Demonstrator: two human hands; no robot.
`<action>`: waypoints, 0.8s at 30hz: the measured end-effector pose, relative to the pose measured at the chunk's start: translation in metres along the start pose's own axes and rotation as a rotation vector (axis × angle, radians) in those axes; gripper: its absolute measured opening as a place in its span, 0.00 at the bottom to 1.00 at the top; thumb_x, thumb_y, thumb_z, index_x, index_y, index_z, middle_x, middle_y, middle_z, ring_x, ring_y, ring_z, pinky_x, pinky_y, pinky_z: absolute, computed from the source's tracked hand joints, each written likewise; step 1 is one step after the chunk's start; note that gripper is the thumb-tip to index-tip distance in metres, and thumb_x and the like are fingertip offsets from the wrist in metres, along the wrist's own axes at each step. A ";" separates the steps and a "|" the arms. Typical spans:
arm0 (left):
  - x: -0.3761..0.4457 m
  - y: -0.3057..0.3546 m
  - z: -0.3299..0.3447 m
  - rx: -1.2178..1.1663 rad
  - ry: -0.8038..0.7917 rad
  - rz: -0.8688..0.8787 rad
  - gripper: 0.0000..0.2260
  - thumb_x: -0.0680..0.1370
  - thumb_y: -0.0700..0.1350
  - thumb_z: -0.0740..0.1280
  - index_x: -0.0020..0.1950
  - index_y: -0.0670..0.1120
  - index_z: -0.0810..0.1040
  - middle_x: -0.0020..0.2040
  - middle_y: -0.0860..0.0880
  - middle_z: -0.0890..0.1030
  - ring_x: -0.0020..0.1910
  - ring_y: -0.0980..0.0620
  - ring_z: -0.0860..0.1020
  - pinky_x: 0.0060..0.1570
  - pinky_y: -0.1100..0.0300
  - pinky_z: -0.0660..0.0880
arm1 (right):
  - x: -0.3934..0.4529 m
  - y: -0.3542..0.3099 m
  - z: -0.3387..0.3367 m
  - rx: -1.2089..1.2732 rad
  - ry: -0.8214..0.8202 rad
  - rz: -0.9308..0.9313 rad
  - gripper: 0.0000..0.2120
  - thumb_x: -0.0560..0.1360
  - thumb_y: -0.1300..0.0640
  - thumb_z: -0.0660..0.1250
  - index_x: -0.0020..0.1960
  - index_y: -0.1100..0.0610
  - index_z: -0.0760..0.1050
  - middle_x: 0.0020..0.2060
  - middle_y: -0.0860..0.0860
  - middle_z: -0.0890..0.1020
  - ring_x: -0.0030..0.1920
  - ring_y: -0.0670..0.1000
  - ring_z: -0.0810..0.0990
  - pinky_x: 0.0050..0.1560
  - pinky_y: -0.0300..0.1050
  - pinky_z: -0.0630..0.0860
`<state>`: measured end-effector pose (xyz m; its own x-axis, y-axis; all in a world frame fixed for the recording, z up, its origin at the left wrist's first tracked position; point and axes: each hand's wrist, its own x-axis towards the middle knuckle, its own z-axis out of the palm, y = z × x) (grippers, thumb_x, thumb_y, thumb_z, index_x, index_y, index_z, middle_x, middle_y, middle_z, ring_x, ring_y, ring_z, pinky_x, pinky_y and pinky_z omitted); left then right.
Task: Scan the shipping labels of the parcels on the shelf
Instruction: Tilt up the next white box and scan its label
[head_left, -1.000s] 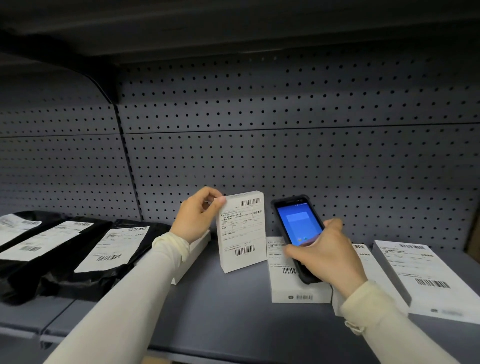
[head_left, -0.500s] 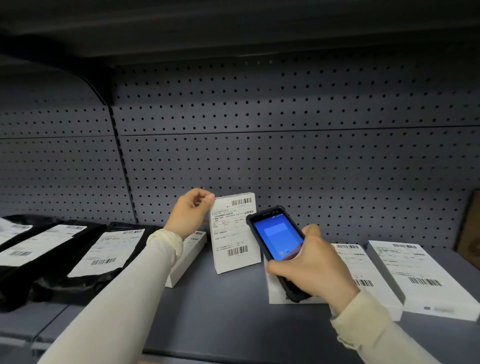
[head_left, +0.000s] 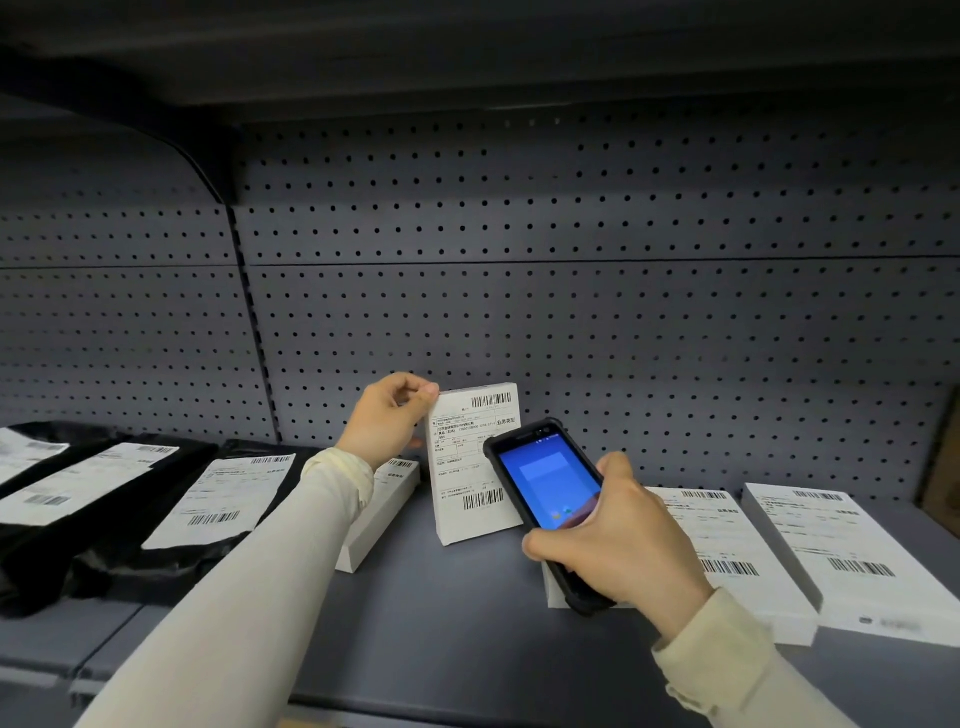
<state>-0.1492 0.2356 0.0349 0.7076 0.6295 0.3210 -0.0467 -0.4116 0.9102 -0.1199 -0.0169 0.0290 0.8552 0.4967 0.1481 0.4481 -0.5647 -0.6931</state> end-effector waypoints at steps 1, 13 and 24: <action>0.000 0.000 0.000 0.001 0.001 -0.001 0.06 0.79 0.48 0.64 0.46 0.47 0.77 0.46 0.47 0.80 0.44 0.51 0.77 0.40 0.55 0.77 | -0.001 0.000 0.000 -0.002 -0.002 0.001 0.28 0.61 0.47 0.75 0.50 0.50 0.59 0.38 0.44 0.79 0.43 0.46 0.79 0.43 0.45 0.77; -0.003 0.003 0.001 -0.011 0.010 0.005 0.08 0.79 0.47 0.64 0.51 0.44 0.77 0.45 0.49 0.80 0.43 0.53 0.77 0.41 0.57 0.76 | -0.006 -0.003 0.002 0.010 0.006 -0.006 0.28 0.62 0.48 0.74 0.50 0.50 0.56 0.38 0.44 0.79 0.41 0.45 0.79 0.42 0.44 0.77; -0.005 0.004 0.000 -0.002 0.005 0.001 0.06 0.79 0.48 0.64 0.49 0.46 0.77 0.44 0.50 0.80 0.45 0.52 0.77 0.48 0.50 0.78 | -0.013 -0.003 0.004 -0.023 0.002 0.011 0.28 0.62 0.46 0.73 0.51 0.51 0.58 0.39 0.45 0.81 0.43 0.46 0.80 0.43 0.45 0.78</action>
<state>-0.1528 0.2302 0.0367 0.7042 0.6321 0.3232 -0.0487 -0.4112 0.9102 -0.1330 -0.0187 0.0258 0.8605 0.4893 0.1421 0.4448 -0.5853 -0.6779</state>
